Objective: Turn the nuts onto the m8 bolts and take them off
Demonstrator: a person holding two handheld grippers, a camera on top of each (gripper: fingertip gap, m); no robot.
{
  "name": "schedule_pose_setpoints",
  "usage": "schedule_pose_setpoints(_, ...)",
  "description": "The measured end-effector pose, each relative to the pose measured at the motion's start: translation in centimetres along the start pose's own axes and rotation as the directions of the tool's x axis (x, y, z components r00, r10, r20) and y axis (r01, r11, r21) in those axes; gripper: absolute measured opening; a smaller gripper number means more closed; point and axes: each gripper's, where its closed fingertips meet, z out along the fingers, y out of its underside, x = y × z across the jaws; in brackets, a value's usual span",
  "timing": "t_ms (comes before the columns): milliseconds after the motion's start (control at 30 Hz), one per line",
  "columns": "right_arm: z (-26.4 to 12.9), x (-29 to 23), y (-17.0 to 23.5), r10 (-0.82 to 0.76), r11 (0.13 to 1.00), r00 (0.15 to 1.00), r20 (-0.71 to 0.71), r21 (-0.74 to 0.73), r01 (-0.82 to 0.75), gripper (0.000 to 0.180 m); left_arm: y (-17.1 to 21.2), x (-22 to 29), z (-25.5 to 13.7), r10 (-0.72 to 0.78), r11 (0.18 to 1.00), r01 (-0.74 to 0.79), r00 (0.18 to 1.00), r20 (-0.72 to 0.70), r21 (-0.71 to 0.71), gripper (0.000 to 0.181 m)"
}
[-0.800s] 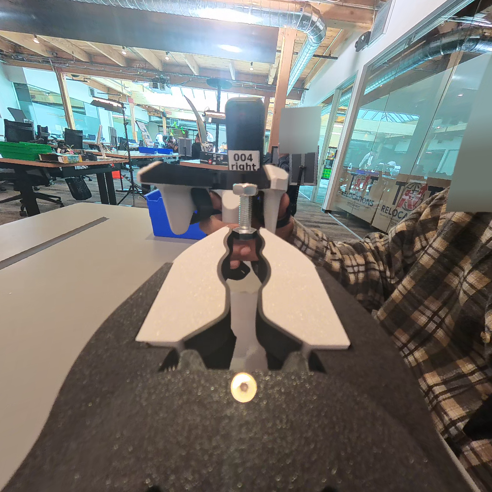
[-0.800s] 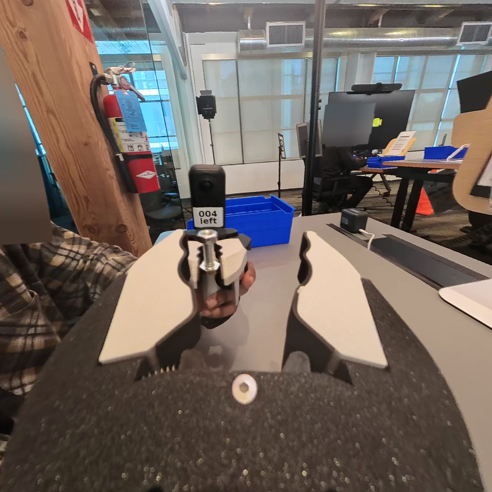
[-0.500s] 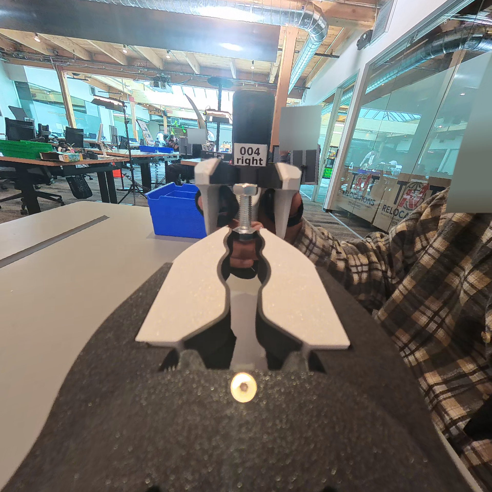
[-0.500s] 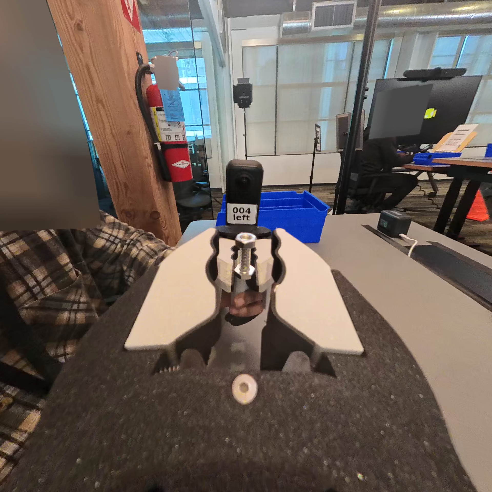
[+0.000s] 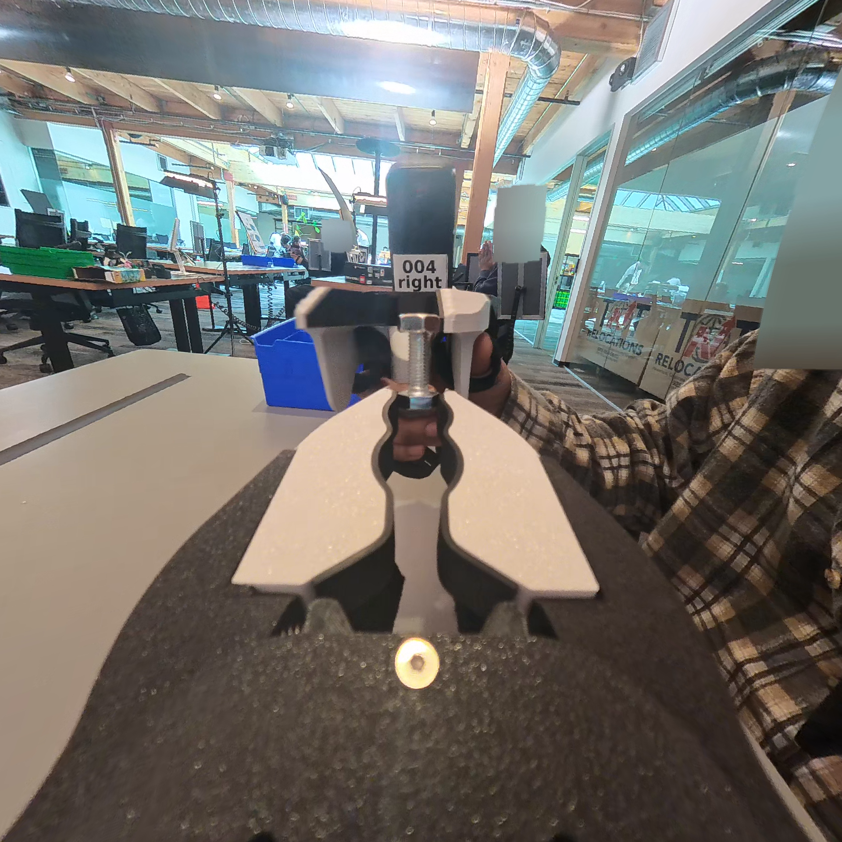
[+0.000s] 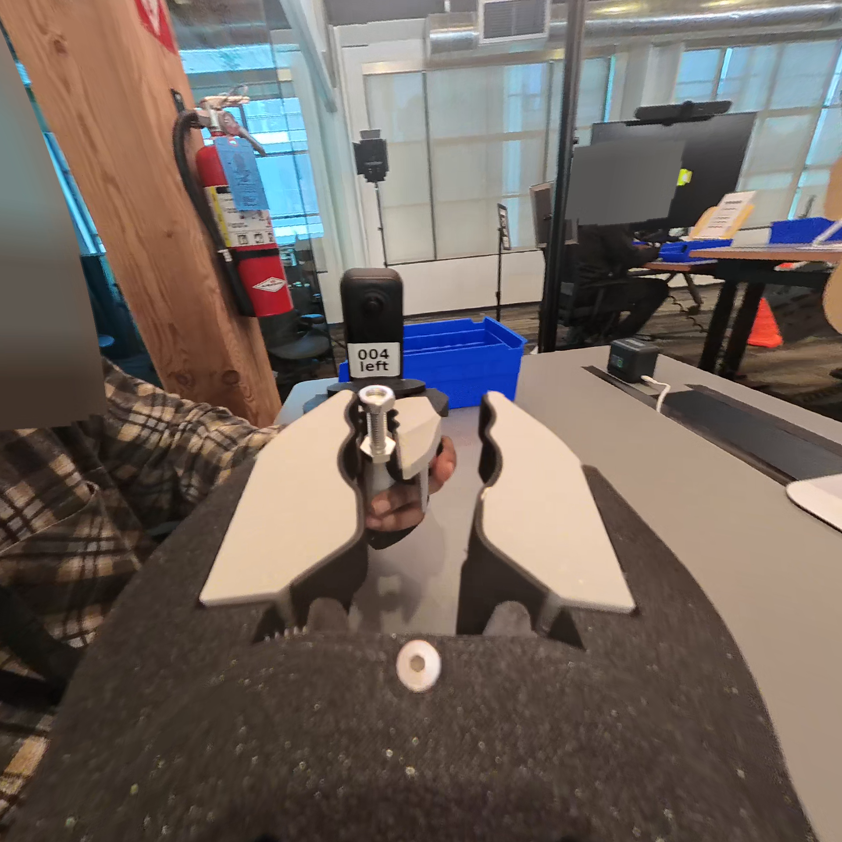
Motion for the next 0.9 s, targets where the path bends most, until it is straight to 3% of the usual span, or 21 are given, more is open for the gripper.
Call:
schedule_pose_setpoints(533,-0.2,0.8,-0.2,0.016,1.000,1.000,-0.026,0.023,-0.015,0.063,-0.2,0.1,-0.1,0.005,1.000,-0.005,1.000,-0.003,0.015,0.015)
schedule_pose_setpoints(900,-0.3,0.8,-0.2,0.010,1.000,0.999,-0.031,0.021,-0.009,0.062,-0.4,0.1,-0.2,0.004,1.000,-0.004,1.000,-0.001,0.024,0.015)
